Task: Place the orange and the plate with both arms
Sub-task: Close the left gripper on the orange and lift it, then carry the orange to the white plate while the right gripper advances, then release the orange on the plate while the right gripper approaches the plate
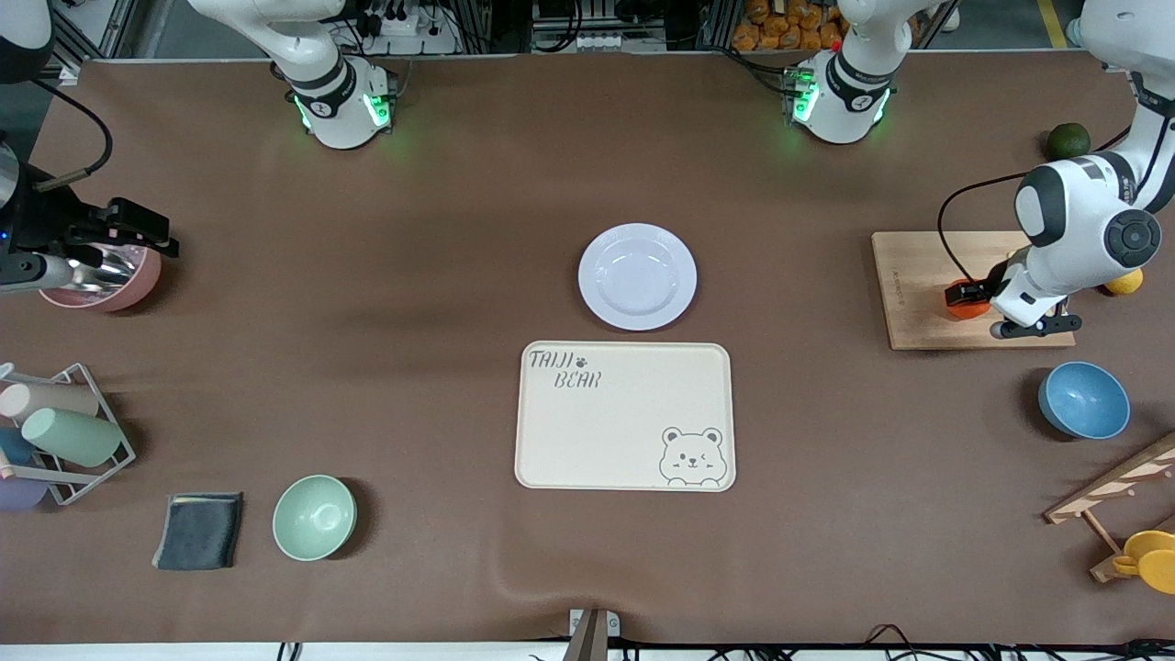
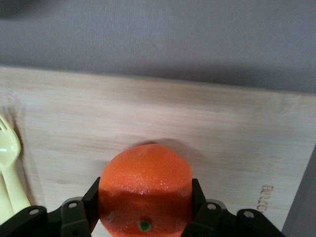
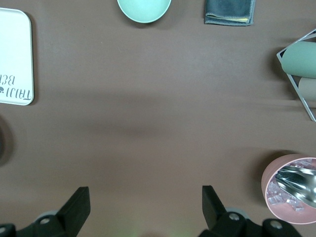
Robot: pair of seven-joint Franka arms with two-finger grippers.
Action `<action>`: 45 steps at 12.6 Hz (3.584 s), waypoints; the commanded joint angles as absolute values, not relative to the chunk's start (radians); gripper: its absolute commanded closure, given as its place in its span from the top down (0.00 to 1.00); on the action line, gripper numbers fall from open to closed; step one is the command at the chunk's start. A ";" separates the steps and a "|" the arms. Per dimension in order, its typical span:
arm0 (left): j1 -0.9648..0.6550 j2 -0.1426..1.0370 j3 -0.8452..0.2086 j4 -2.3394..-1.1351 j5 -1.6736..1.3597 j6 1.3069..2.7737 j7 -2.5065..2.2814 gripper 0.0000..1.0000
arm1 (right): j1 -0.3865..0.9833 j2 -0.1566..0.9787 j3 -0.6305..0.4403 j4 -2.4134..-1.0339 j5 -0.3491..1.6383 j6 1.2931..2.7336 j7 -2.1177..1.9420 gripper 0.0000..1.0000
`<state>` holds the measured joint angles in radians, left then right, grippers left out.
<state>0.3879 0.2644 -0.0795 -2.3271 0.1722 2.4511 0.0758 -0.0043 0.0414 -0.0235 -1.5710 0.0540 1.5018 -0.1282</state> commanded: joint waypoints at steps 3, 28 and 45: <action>0.390 0.226 -0.265 -2.173 0.176 2.230 -0.047 0.00 | -0.014 0.052 -0.025 -1.578 0.098 1.497 -0.129 1.00; -0.296 0.648 -0.551 -1.784 0.212 2.201 -1.339 1.00 | -0.011 0.235 -0.021 -1.933 0.925 1.742 -0.173 1.00; 0.210 0.212 -0.555 -1.519 0.196 1.823 -0.517 1.00 | 0.380 0.492 -0.018 -2.109 1.589 2.063 -0.587 1.00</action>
<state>0.1841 0.2347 -0.5457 -1.5455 0.1924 1.8648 -0.5774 0.3542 0.4661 -0.0110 -2.1062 1.5208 2.0489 -0.5312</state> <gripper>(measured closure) 0.000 0.000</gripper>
